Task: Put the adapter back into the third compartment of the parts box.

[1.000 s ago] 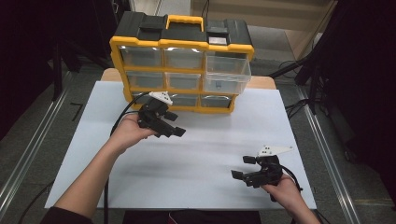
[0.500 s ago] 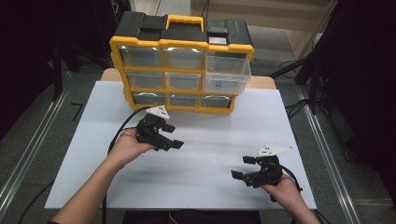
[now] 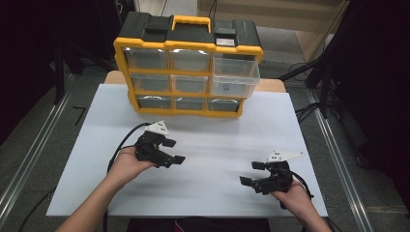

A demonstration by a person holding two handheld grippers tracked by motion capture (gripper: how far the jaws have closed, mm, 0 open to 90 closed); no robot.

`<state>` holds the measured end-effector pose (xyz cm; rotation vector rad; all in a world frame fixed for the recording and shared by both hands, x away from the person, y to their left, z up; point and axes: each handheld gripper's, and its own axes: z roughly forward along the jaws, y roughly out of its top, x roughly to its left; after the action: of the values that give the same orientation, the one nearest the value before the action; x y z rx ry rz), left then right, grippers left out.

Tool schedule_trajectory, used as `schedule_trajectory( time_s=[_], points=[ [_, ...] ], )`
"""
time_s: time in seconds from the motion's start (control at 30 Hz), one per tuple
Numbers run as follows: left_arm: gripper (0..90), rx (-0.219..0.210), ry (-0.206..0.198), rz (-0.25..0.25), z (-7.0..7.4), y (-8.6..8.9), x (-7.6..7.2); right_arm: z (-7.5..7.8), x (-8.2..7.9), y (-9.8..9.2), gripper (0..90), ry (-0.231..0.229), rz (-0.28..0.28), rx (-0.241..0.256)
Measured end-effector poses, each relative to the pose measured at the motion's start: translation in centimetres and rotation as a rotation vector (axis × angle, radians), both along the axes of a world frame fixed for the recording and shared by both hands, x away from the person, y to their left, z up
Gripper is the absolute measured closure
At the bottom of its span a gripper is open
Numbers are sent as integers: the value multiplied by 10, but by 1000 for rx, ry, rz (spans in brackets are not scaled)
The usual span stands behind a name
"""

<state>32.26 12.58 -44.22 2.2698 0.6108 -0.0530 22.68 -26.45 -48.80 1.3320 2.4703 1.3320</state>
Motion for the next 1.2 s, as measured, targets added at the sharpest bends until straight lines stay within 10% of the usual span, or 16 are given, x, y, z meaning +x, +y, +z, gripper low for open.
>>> schedule_trajectory(
  time_s=[1.2],
  points=[
    [257,-25,10,124,-21,68,-48,0,0,-1,129,-3,-5,-6]
  ],
)
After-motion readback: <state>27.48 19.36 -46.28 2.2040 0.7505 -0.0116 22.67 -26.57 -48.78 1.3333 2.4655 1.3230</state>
